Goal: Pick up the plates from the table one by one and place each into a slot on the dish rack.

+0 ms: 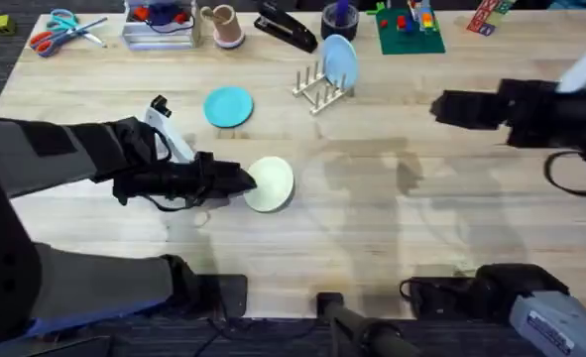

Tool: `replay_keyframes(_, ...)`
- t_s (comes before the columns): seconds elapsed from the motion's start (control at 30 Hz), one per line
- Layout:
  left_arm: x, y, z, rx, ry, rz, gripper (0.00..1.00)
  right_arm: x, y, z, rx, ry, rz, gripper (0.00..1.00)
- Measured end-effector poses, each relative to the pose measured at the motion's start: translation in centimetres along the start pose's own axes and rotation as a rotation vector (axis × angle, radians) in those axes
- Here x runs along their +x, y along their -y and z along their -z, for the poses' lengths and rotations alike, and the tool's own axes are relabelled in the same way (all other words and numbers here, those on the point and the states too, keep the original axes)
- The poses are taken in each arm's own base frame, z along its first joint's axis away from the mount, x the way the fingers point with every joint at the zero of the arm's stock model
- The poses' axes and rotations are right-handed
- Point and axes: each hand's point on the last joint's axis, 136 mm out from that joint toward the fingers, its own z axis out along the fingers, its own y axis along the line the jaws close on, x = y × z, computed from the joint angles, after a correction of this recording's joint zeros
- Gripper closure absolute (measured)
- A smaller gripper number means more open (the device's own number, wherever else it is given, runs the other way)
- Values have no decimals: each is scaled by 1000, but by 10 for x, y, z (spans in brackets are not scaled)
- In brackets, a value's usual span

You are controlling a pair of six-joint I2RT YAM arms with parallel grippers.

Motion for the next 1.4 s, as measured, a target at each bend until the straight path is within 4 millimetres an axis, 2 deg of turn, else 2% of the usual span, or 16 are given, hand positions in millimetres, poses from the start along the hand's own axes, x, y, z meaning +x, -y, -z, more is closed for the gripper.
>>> replay_keyframes(0.2, 0, 0, 0, 0, 0, 0, 960, 15, -19, -29, -155, -159, -95, 7)
replay_keyframes(0.5, 0, 0, 0, 0, 0, 0, 960, 37, -45, -58, -303, -342, -163, 9)
replay_keyframes(0.67, 0, 0, 0, 0, 0, 0, 960, 40, -59, -79, -366, -371, -151, 7)
replay_keyframes(0.9, 0, 0, 0, 0, 0, 0, 960, 65, -88, -102, -441, -449, -119, 7)
replay_keyframes(1.2, 0, 0, 0, 0, 0, 0, 960, 82, -129, -131, -516, -507, -90, 7)
replay_keyframes(1.4, 0, 0, 0, 0, 0, 0, 960, 98, -153, -143, -543, -555, -91, 8)
